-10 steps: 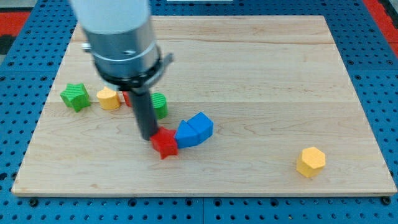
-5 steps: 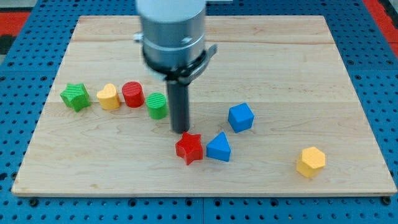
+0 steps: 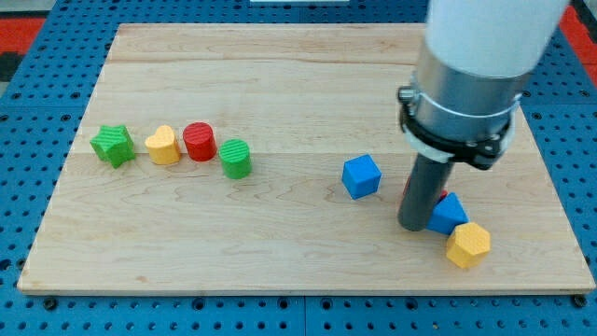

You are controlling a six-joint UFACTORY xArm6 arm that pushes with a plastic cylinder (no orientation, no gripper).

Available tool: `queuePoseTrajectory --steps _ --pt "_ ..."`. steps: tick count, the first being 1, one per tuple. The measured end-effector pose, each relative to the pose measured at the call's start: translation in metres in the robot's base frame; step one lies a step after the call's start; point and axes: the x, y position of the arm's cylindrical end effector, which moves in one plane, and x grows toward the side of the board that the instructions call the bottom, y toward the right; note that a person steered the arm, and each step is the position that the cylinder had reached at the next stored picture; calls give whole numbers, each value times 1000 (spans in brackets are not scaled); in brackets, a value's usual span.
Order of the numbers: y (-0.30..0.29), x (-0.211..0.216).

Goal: Move the red star along with blue blocks above the yellow hexagon

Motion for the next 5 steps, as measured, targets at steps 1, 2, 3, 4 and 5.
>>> queuePoseTrajectory --steps 1,2,3,4,5 --pt "-53 0" --pt "-123 -3" --pt "-113 -54" --pt "-66 -70" --pt "4 -69"
